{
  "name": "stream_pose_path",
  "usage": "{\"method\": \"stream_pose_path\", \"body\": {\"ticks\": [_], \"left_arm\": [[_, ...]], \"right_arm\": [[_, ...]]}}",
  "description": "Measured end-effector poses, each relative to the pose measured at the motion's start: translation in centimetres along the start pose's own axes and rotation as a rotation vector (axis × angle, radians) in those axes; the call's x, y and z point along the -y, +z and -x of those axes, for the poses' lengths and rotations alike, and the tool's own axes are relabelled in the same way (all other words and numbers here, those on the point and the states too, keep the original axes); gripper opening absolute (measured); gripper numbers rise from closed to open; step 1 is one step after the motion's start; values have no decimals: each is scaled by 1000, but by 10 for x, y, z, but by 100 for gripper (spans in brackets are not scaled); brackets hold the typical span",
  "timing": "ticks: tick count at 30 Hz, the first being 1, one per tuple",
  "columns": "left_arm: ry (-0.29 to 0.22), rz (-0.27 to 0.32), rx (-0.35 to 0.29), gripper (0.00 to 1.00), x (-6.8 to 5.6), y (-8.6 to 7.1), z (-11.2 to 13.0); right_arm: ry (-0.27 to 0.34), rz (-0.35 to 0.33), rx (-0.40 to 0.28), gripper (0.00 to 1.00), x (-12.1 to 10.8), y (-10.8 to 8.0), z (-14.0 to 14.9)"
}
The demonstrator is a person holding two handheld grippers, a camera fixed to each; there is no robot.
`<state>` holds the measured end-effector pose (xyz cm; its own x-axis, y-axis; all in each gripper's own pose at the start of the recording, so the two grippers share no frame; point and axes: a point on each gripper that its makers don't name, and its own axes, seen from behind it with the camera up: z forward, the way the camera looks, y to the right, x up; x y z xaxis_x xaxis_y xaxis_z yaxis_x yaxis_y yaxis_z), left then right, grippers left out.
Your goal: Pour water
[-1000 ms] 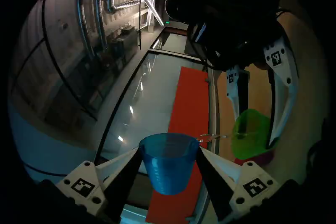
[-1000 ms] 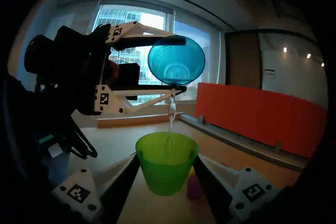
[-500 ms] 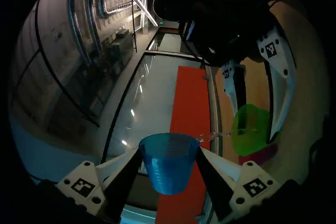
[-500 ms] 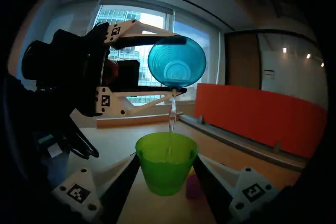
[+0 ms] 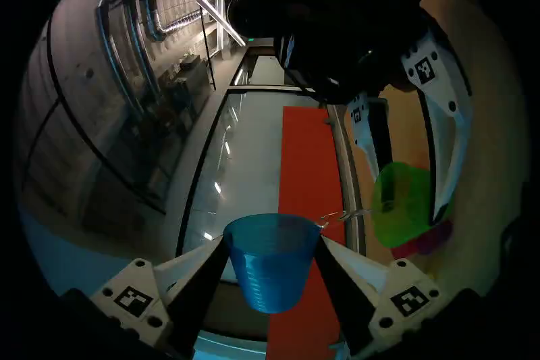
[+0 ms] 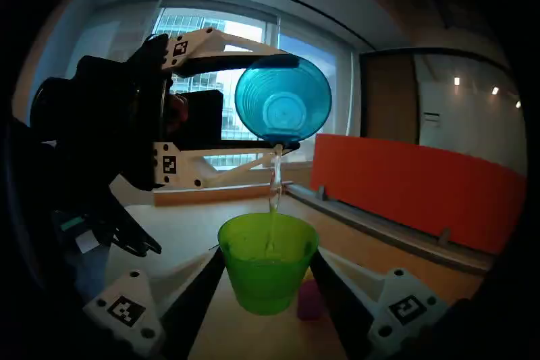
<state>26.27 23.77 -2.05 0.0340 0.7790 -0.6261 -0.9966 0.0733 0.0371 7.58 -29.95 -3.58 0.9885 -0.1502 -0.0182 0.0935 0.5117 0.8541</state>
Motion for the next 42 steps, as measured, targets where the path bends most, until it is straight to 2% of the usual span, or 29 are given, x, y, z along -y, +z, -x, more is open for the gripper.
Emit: {"method": "stream_pose_path", "body": {"ticks": [18, 27, 36, 39, 42], "left_arm": [[109, -12, -19, 86, 1, -4, -9], [141, -15, -24, 86, 1, -5, -13], [103, -9, -26, 86, 0, -3, -11], [70, -5, -26, 86, -1, -2, -9], [11, -7, -26, 86, 0, -2, -7]], "right_arm": [[-2, 1, -6, 89, 0, 2, -2], [-2, 1, -8, 89, -2, 3, -4], [-3, 1, -8, 89, -2, 2, -5], [-2, 1, -10, 89, -2, 2, -5], [-1, 1, -10, 89, -3, 1, -4]]}}
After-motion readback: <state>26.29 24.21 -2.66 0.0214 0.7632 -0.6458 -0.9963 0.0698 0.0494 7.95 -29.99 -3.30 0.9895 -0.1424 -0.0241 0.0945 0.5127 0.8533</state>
